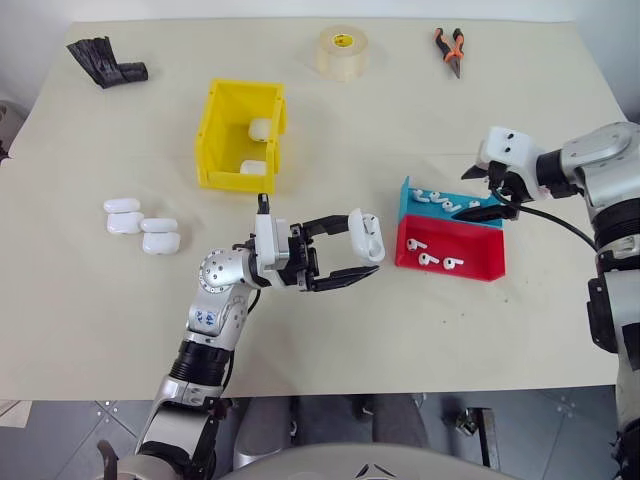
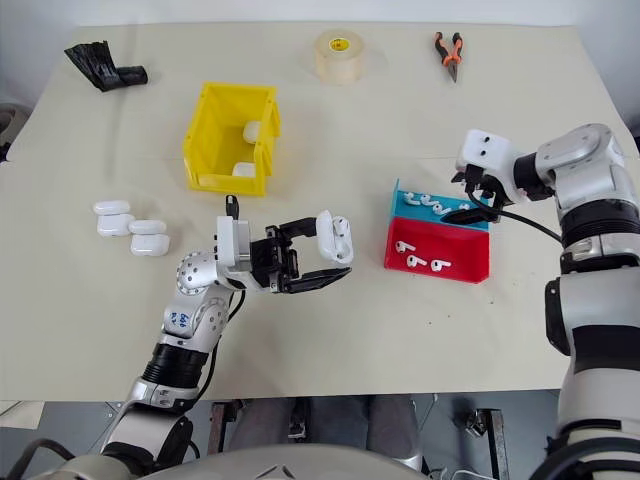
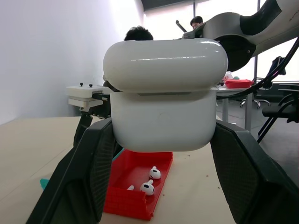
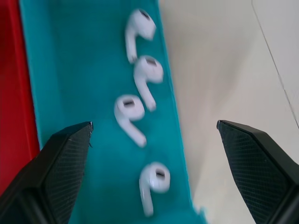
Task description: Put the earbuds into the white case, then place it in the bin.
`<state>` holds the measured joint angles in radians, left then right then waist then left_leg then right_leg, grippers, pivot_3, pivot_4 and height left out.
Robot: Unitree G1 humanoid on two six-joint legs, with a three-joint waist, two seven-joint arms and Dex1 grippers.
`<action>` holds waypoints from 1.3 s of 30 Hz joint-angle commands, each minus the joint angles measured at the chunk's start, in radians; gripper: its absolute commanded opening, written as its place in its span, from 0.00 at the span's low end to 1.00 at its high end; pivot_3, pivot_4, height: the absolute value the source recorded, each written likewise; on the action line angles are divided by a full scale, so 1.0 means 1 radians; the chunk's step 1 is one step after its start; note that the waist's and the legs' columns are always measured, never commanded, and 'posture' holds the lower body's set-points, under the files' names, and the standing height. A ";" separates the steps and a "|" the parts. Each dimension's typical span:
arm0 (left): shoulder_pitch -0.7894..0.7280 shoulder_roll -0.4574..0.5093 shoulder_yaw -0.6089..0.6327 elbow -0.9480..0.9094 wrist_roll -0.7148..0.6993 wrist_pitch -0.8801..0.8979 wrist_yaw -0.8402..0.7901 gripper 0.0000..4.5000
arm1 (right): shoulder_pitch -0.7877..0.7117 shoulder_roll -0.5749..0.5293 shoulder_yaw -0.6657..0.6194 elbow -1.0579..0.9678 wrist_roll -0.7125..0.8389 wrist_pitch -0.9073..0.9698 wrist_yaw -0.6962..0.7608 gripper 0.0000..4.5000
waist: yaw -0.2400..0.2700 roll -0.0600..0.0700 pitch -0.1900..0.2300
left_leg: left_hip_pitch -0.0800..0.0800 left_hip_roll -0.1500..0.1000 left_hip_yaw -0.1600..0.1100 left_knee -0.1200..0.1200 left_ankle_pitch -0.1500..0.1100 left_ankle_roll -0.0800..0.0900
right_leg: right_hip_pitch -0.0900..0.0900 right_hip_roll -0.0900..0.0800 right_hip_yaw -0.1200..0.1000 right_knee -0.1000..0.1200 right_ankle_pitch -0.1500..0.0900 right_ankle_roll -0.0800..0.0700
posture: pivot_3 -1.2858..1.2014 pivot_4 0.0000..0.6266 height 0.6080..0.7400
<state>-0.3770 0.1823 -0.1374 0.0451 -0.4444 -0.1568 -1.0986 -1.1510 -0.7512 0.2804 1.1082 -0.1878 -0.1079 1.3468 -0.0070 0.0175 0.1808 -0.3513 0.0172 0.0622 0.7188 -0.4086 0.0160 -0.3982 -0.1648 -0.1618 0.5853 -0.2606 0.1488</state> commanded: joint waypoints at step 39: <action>0.010 0.000 -0.003 -0.054 -0.009 -0.016 0.036 0.65 | -0.082 -0.036 0.057 0.047 -0.188 0.067 0.019 0.48 | 0.000 0.004 0.002 | 0.000 0.000 0.000 0.000 0.000 0.000 | 0.000 0.000 0.000 0.000 0.000 0.000 | 0.52 0.24 1.00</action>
<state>-0.3740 0.1889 -0.1382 0.0402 -0.4445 -0.1568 -1.0670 -1.2273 -0.7803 0.3484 1.1668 -0.3822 -0.0399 1.3609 -0.0068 0.0216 0.1830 -0.3515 0.0170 0.0621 0.7189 -0.4086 0.0160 -0.3985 -0.1649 -0.1615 0.5854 -0.2606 0.1488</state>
